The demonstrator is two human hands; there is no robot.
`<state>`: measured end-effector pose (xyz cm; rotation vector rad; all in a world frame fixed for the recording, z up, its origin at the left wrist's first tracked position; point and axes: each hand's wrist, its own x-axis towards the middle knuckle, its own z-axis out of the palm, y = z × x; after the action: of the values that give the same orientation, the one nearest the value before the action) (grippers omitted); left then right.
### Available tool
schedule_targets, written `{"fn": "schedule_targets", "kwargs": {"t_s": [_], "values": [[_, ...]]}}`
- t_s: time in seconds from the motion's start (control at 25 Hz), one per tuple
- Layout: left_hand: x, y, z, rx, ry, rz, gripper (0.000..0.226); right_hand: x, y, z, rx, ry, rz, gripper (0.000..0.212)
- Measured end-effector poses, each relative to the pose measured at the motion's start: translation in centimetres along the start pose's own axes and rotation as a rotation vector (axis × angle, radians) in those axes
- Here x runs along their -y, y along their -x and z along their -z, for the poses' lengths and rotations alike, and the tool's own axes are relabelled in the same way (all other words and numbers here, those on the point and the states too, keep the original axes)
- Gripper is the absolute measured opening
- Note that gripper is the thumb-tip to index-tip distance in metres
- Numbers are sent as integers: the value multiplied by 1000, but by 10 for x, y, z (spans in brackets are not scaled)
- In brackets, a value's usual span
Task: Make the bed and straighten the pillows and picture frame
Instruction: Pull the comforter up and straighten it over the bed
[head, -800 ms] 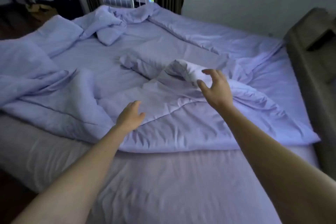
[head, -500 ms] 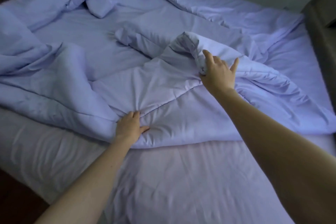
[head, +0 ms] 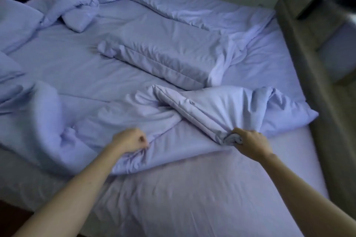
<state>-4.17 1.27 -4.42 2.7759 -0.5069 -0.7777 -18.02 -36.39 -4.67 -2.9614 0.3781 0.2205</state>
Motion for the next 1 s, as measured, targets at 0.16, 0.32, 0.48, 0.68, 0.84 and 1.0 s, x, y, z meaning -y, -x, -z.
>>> {"fn": "schedule_targets", "kwargs": {"t_s": [0.16,0.32,0.48,0.68,0.84,1.0], "values": [[-22,-12,27,-686,-11,-56,92,-48,59,7,287,-80,-108,22],[-51,-31,16,-107,-431,-162,128,-80,116,4,643,-119,-183,15],[-119,7,-27,251,-532,-352,87,-125,180,3,993,-25,-221,22],[-170,72,-94,578,-593,-449,54,-171,266,-17,644,-630,-661,10],[-161,112,-137,627,-309,-313,76,-181,261,-29,-108,-759,-933,77],[-130,172,-190,475,-231,-355,93,-157,244,-52,27,-637,-961,101]]}}
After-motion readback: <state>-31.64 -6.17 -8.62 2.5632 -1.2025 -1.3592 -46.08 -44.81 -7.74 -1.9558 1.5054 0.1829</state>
